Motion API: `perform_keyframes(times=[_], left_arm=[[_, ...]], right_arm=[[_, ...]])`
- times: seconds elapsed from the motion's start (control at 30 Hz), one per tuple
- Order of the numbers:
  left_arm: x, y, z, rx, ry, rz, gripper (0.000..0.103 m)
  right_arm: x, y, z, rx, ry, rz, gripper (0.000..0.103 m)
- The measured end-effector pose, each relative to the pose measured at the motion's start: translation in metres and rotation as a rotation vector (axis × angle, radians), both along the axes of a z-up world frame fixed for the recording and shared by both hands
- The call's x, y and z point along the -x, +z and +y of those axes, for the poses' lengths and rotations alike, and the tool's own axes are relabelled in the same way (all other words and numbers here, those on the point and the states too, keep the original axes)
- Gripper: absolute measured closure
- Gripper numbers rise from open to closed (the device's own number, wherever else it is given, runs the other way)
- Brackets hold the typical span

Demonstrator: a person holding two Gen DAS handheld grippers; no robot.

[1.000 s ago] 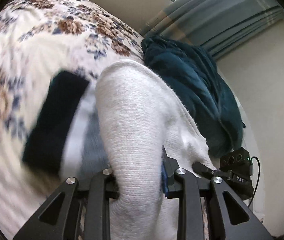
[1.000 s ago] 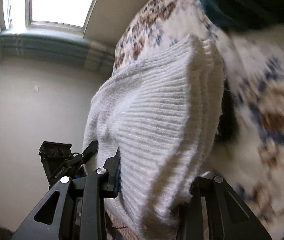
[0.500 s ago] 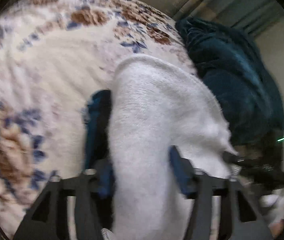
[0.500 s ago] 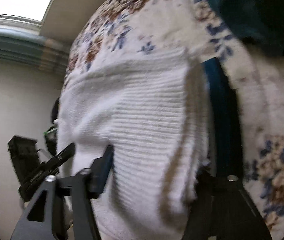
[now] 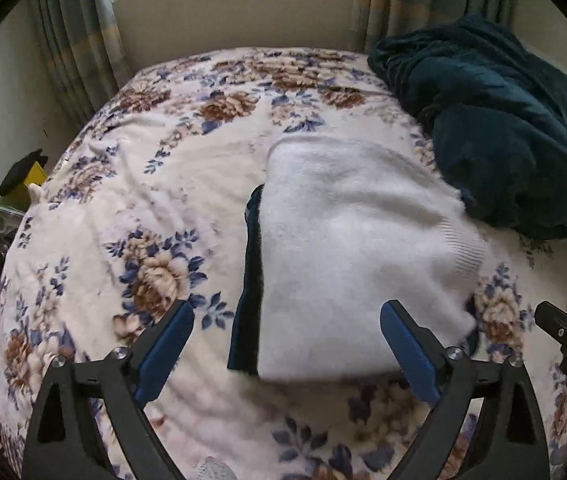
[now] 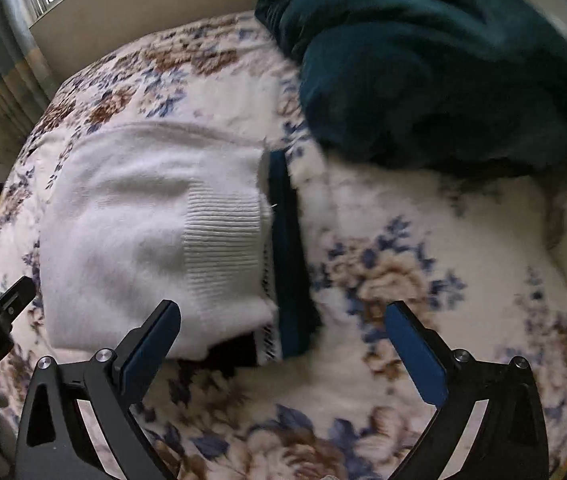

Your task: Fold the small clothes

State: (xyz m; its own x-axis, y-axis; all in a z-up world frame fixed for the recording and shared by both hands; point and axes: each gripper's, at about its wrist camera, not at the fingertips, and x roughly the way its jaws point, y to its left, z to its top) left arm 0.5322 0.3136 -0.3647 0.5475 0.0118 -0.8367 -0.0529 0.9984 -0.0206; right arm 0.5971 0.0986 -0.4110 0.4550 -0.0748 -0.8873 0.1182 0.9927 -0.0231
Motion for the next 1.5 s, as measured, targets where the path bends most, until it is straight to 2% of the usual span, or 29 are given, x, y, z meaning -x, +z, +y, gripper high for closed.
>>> perform_keyframes(times=[0.2, 0.37, 0.6, 0.87, 1.03, 1.23, 1.5], left_arm=[[0.049, 0.051, -0.014, -0.022, 0.017, -0.048, 0.007], [0.102, 0.107, -0.022, -0.014, 0.019, -0.086, 0.008], [0.173, 0.175, -0.03, -0.021, 0.003, -0.138, 0.008], [0.257, 0.252, -0.036, -0.022, 0.029, -0.225, 0.008], [0.301, 0.281, -0.036, -0.014, 0.058, -0.245, 0.008], [0.347, 0.315, -0.037, -0.019, 0.072, -0.277, 0.008], [0.378, 0.331, -0.035, -0.03, 0.065, -0.29, 0.007]], right_arm=[[0.059, 0.061, -0.006, 0.036, 0.005, -0.064, 0.0], [0.12, 0.13, -0.006, 0.057, 0.038, -0.138, 0.0], [0.203, 0.217, -0.021, 0.048, 0.047, -0.213, 0.0], [0.307, 0.307, -0.028, 0.033, 0.08, -0.301, 0.0], [0.368, 0.361, -0.031, 0.049, 0.113, -0.373, 0.0], [0.427, 0.41, -0.035, 0.04, 0.133, -0.407, 0.0], [0.474, 0.445, -0.034, 0.025, 0.153, -0.415, 0.0]])
